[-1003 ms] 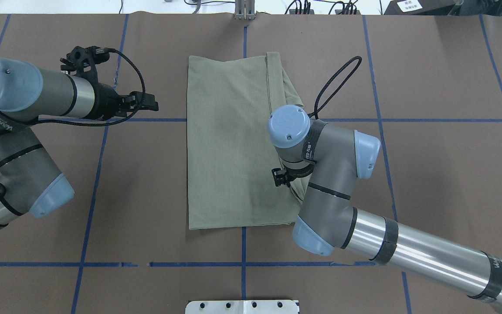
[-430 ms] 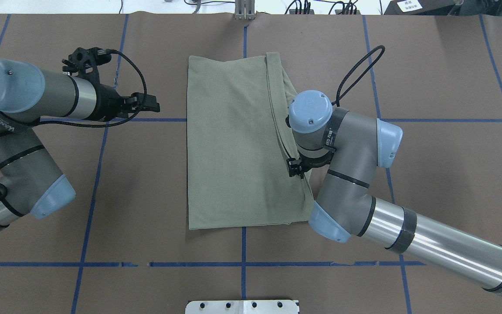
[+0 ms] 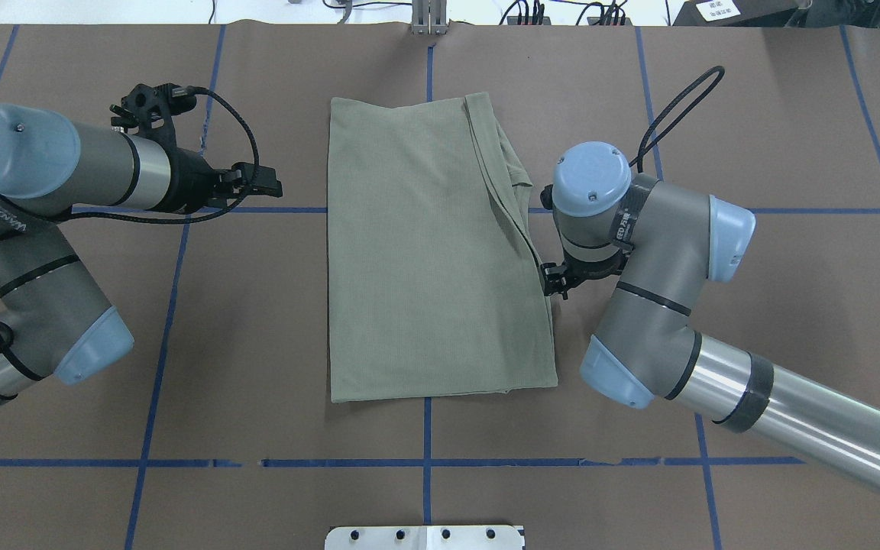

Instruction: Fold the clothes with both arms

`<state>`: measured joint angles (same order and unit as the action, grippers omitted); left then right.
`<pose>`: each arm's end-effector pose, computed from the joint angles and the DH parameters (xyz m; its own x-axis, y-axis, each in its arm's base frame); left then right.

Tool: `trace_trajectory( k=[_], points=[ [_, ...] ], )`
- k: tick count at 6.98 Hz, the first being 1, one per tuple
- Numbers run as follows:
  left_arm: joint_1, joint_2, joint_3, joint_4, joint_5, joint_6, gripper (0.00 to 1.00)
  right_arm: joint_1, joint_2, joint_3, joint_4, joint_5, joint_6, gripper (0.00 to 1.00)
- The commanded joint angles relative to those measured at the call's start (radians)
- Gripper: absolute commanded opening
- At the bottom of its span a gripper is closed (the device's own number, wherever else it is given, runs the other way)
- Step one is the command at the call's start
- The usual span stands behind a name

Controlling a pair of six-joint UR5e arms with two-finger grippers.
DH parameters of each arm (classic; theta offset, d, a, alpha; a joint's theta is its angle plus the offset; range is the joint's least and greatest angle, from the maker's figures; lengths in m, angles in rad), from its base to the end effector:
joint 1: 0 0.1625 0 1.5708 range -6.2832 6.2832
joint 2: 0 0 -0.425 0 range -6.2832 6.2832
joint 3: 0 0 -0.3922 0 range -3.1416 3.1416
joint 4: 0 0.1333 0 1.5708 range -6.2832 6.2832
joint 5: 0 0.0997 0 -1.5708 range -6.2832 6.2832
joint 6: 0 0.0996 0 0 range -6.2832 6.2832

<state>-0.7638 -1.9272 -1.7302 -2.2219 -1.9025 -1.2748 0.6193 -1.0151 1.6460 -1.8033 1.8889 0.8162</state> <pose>0.3746 -0.4984 0.3127 0.3992 -0.0004 -0.9169 0.3359 0.9306 0.1458 -0.4859 -0.4718 0.3407 0.8568 -0.1883 0.4801 0.1844 0.9813 0.0557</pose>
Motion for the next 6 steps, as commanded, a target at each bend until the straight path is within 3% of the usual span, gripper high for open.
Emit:
trace_trajectory(
  k=[1, 4, 6],
  points=[
    [0.001, -0.006, -0.005, 0.005, -0.004, -0.011, 1.00, 0.048, 0.025, 0.043, -0.031, 0.044, -0.014, 1.00],
    [0.000, -0.007, 0.003, 0.005, -0.009, -0.005, 1.00, 0.057, 0.188, -0.067, -0.021, -0.017, -0.022, 1.00],
    [0.000, -0.007, 0.005, 0.007, -0.009, -0.003, 1.00, 0.056, 0.283, -0.261, 0.120, -0.019, -0.023, 1.00]
  ],
)
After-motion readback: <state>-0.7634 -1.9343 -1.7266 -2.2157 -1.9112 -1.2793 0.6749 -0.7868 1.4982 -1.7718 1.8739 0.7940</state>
